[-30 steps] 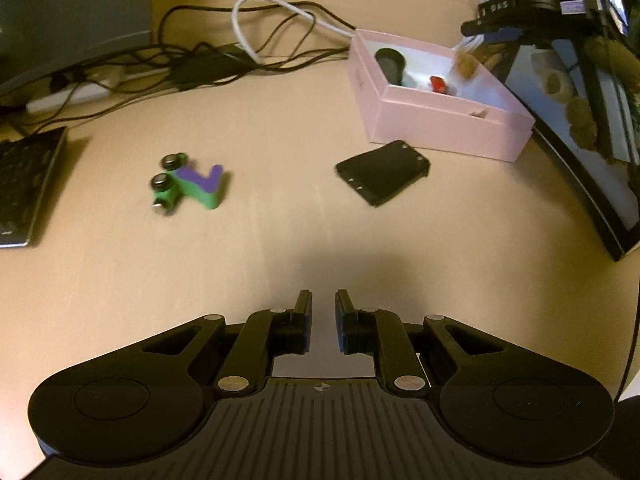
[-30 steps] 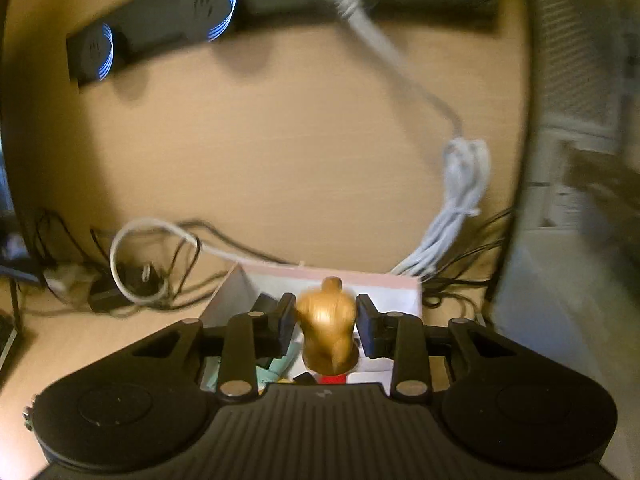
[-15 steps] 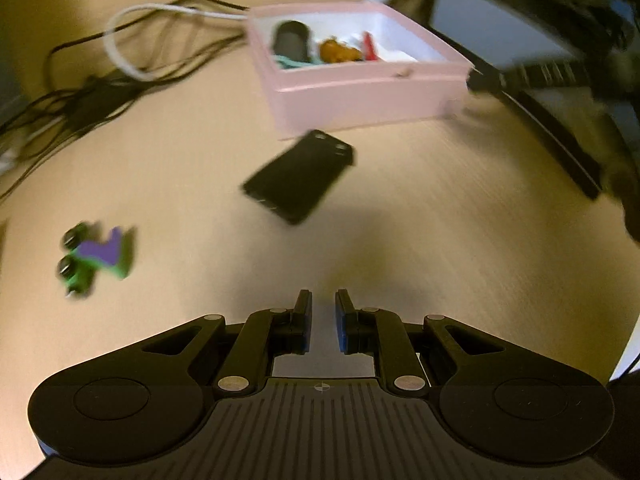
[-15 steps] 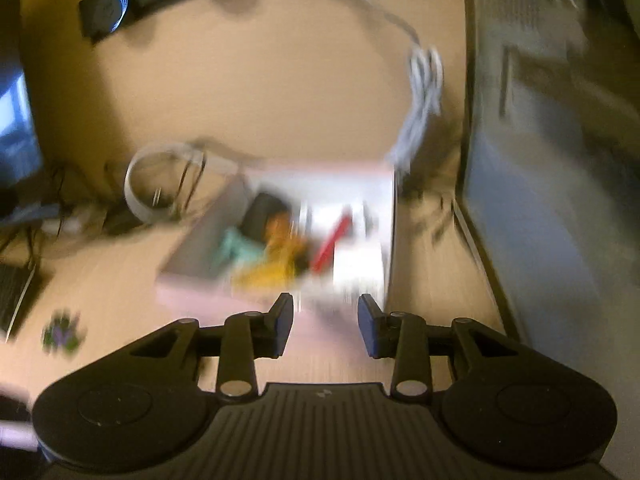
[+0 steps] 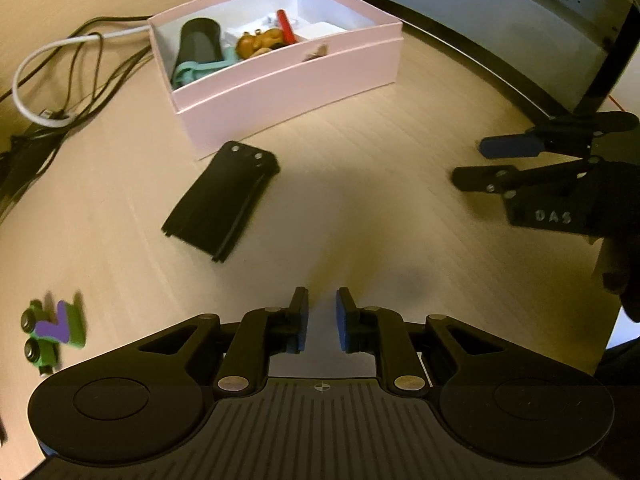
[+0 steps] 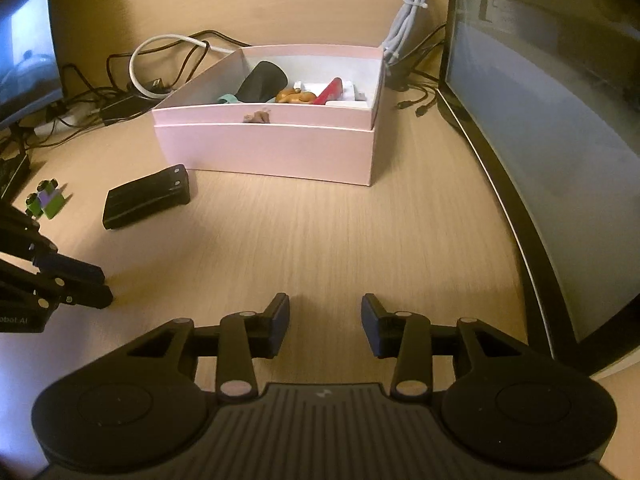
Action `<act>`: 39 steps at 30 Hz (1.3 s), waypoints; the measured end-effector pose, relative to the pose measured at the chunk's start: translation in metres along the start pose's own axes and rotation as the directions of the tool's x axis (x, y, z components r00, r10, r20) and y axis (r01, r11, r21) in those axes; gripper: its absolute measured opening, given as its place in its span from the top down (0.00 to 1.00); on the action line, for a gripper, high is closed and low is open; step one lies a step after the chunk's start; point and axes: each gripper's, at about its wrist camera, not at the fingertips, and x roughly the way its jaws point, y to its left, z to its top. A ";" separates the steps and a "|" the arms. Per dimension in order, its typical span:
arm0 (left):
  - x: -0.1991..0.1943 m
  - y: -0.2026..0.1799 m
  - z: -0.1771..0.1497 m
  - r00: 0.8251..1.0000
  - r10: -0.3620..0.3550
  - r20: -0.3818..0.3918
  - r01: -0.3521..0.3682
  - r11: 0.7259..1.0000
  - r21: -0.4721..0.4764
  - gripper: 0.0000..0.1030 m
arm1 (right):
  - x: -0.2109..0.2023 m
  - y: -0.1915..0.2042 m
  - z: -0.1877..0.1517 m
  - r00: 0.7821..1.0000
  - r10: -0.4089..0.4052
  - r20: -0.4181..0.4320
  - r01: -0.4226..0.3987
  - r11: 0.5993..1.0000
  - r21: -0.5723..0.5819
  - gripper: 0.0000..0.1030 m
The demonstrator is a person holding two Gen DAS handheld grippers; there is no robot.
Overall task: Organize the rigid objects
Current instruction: 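Close the left gripper on the black battery pack and lift it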
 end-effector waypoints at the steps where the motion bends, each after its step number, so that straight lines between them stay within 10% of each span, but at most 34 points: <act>1: 0.000 -0.001 0.001 1.000 -0.004 0.000 0.004 1.000 0.003 0.83 | 0.000 0.001 -0.001 1.000 -0.003 0.004 0.003 1.000 -0.004 0.56; 12: 0.007 -0.026 0.005 0.998 -0.051 -0.034 0.055 0.988 0.147 0.25 | 0.005 0.014 -0.005 0.999 0.022 0.027 -0.020 0.999 -0.047 0.26; 22: -0.007 0.035 0.041 0.982 0.142 0.125 -0.151 0.986 0.065 0.32 | 0.005 0.011 -0.005 0.996 0.094 0.000 -0.094 0.995 -0.015 0.12; 31: 0.034 0.061 0.060 0.998 0.045 0.044 -0.047 0.998 0.044 0.29 | 0.003 0.021 -0.011 0.998 0.069 0.007 -0.067 0.992 -0.103 0.12; 39: 0.026 0.056 0.038 0.994 0.029 0.107 -0.028 1.000 -0.009 0.46 | -0.004 0.019 -0.018 0.998 0.068 0.008 -0.067 0.992 -0.107 0.12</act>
